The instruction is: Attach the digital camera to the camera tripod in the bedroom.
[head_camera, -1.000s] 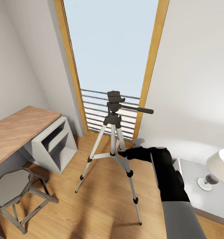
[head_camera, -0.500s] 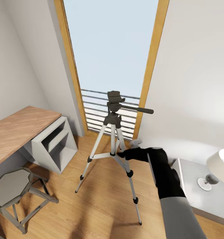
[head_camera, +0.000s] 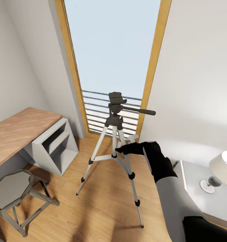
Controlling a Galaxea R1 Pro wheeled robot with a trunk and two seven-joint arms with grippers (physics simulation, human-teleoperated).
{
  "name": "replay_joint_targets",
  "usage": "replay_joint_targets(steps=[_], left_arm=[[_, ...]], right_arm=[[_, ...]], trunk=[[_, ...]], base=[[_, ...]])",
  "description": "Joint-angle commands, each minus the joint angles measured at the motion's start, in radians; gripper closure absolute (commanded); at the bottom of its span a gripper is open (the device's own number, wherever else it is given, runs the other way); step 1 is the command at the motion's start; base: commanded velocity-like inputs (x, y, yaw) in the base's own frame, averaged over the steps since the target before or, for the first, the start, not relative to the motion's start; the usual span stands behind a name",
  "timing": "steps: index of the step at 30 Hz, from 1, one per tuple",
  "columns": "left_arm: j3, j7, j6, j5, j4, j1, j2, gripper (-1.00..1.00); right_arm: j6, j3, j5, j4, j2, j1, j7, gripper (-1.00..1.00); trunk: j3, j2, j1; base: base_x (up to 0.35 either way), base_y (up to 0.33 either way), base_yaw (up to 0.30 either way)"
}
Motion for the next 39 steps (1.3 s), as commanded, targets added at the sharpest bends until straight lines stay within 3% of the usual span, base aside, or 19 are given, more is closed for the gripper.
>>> replay_joint_targets(steps=[1,18,34,39], left_arm=[[-0.008,-0.002,-0.002,0.007,0.0,0.0,0.0,1.0],[-0.008,-0.001,-0.002,0.008,0.0,-0.001,0.0,1.0],[-0.008,-0.001,-0.002,0.008,0.0,0.0,0.0,1.0],[-0.008,-0.001,-0.002,0.008,0.0,0.0,0.0,1.0]], right_arm=[[-0.001,-0.005,0.01,0.0,0.001,-0.004,0.008,-1.0],[-0.101,-0.009,0.01,0.002,0.001,-0.008,-0.004,-1.0],[-0.109,-0.008,0.012,0.0,0.001,-0.008,-0.008,-1.0],[-0.121,-0.007,0.015,0.001,0.001,-0.008,-0.037,-1.0]], trunk=[[-0.001,-0.001,0.0],[-0.001,-0.001,0.0],[-0.001,-0.001,0.0],[-0.001,-0.001,0.0]], base=[[0.0,0.0,0.0],[0.0,0.0,0.0],[0.0,0.0,0.0],[0.0,0.0,0.0]])
